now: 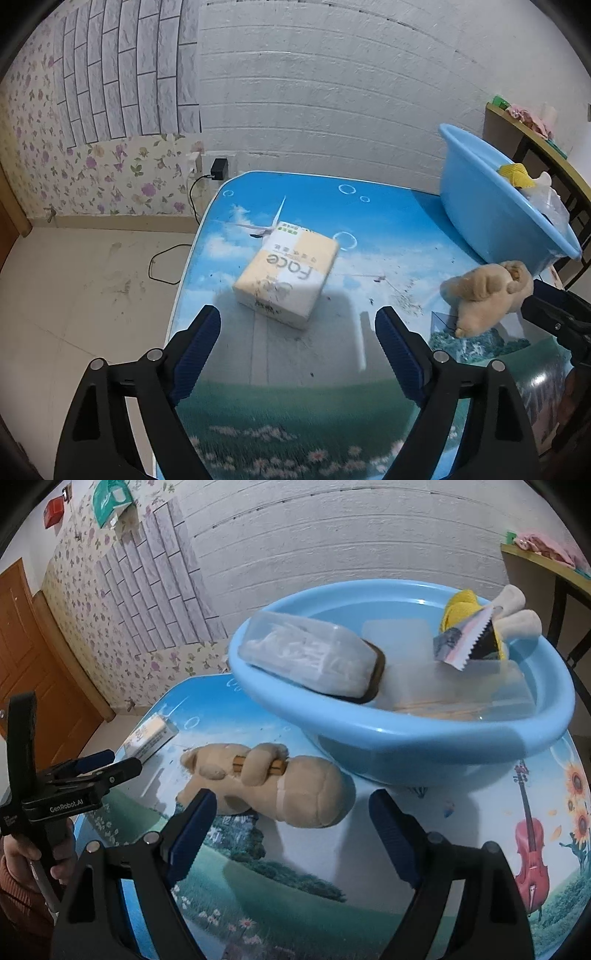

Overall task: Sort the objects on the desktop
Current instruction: 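Move both tools back over the table toward the tissue pack and plush dog, then grasp the Face tissue pack with the left tool while the right tool grasps the tan plush dog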

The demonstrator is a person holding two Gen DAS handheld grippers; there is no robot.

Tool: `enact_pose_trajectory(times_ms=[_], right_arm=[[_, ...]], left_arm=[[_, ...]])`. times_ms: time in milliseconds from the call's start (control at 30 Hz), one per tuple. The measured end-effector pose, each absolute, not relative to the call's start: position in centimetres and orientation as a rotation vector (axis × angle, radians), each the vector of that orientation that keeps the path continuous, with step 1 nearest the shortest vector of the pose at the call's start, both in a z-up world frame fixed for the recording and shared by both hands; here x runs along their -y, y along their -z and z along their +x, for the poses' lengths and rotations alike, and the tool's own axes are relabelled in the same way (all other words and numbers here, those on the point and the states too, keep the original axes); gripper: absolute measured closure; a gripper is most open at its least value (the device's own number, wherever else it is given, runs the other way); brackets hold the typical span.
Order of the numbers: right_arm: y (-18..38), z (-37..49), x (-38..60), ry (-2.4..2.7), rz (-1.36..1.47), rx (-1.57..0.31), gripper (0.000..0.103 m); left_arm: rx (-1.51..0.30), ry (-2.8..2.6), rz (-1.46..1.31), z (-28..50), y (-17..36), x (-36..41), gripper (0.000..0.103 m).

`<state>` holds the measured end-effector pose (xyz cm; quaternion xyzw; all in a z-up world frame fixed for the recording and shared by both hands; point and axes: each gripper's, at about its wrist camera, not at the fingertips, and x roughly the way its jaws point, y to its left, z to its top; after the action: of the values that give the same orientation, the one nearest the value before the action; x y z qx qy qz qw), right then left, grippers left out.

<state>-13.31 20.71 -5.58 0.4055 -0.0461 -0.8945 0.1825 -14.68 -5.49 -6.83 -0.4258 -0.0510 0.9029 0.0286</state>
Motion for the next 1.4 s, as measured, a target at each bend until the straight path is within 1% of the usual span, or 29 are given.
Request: enact_pose_trajectory(times_ms=[200,333,400,467,500,567,600,633,667,767,867,1100,1167,1233,1400], right_arm=[[5.9,-13.7,-20.2,2.515,1.155,0.100,0.027],[6.1,-13.9,-19.8,2.497,1.159,0.079,0.042],[6.2,-14.0,-19.8,2.495,1.162,0.074,0.043],[6.2,-14.1,-19.8,2.489,1.166,0.080,0.047],[6.3,-14.1,-19.9,2.483,1.165,0.086,0.047],[6.2,-14.1,-20.1,2.473,1.163,0.092,0.050],[6.2,-14.0,-20.3,2.469,1.162,0.096,0.051],[6.2,-14.0,-20.2,2.467,1.160,0.098,0.053],[6.2,-13.9,-20.3,2.463,1.157,0.101,0.055],[6.1,-13.6,-20.6,2.452,1.151,0.104,0.060],[6.0,-13.1,-21.1,2.444,1.144,0.106,0.063],[5.8,-12.1,-21.9,2.421,1.130,0.114,0.065],[5.6,-11.6,-21.9,2.409,1.119,0.108,0.069],[5.3,-11.0,-21.9,2.402,1.111,0.089,0.070],[4.4,-9.5,-21.9,2.362,1.074,0.056,0.069]], left_arm=[[0.140,-2.723,-1.366,-16.7,7.4,5.6,0.017],[0.125,-2.711,-1.387,-17.6,7.7,5.6,0.017],[0.094,-2.706,-1.390,-17.7,7.7,5.4,0.017],[0.073,-2.693,-1.381,-17.6,7.7,5.1,0.019],[0.067,-2.692,-1.373,-17.5,7.6,5.0,0.023],[0.031,-2.714,-1.364,-17.2,7.6,4.9,0.041],[0.016,-2.726,-1.365,-17.1,7.5,4.9,0.044],[0.016,-2.733,-1.368,-17.0,7.5,5.0,0.051],[0.028,-2.732,-1.368,-17.0,7.4,5.1,0.054],[0.096,-2.705,-1.366,-16.6,7.1,5.5,0.054],[0.068,-2.707,-1.359,-15.9,6.9,5.0,0.055],[0.060,-2.693,-1.349,-13.9,6.4,3.6,0.054],[0.049,-2.693,-1.350,-13.3,6.2,3.1,0.054],[0.052,-2.692,-1.350,-12.8,6.1,2.8,0.054],[0.082,-2.672,-1.379,-11.3,6.2,2.7,0.054]])
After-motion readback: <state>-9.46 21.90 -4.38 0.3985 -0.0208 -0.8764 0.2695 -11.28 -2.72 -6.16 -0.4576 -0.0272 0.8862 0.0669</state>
